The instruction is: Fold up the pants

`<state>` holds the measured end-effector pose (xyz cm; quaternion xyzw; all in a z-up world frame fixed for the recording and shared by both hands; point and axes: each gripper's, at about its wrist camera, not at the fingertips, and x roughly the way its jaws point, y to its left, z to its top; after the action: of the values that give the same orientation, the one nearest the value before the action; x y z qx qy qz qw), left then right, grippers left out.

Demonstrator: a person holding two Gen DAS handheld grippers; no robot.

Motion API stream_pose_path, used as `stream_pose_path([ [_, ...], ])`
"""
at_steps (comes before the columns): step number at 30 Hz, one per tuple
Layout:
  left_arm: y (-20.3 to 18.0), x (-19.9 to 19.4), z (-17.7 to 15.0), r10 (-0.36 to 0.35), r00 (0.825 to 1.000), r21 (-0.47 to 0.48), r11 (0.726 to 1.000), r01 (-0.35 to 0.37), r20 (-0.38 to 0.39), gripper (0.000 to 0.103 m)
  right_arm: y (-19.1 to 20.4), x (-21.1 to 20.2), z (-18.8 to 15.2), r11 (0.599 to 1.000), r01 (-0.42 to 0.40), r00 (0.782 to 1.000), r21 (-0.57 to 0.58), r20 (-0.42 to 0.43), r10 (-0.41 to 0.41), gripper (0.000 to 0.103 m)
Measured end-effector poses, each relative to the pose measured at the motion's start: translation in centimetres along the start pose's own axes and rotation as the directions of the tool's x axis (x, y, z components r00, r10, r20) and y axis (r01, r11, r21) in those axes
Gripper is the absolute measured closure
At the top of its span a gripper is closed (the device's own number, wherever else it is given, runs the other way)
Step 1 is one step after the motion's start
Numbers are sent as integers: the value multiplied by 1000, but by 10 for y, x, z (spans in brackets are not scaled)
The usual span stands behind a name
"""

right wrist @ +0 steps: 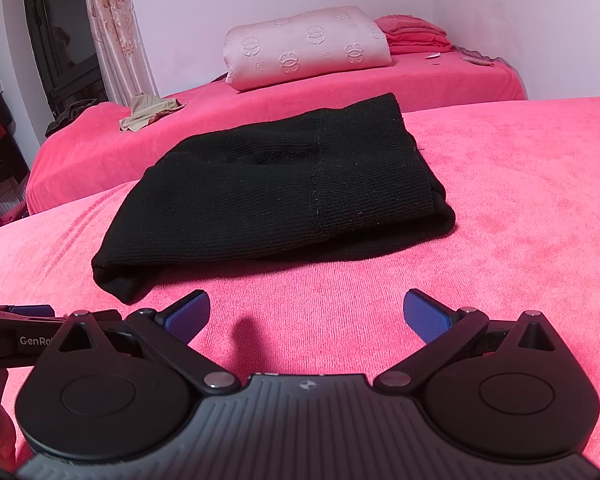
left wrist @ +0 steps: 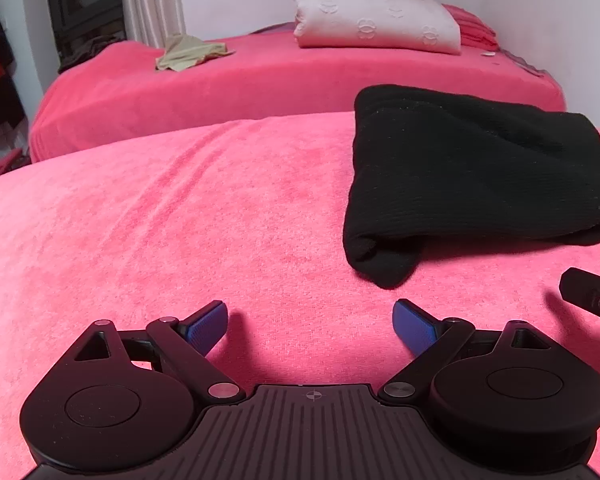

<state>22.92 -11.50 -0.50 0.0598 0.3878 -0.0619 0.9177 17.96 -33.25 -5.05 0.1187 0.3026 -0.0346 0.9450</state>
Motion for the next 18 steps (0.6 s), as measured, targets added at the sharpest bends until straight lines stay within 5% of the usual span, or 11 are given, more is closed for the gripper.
stream_pose_path([
  [18, 0, 0, 0, 1, 1000, 1, 1000, -1, -2, 0, 1, 0, -1, 1000, -1, 1000, 3, 1, 1, 0],
])
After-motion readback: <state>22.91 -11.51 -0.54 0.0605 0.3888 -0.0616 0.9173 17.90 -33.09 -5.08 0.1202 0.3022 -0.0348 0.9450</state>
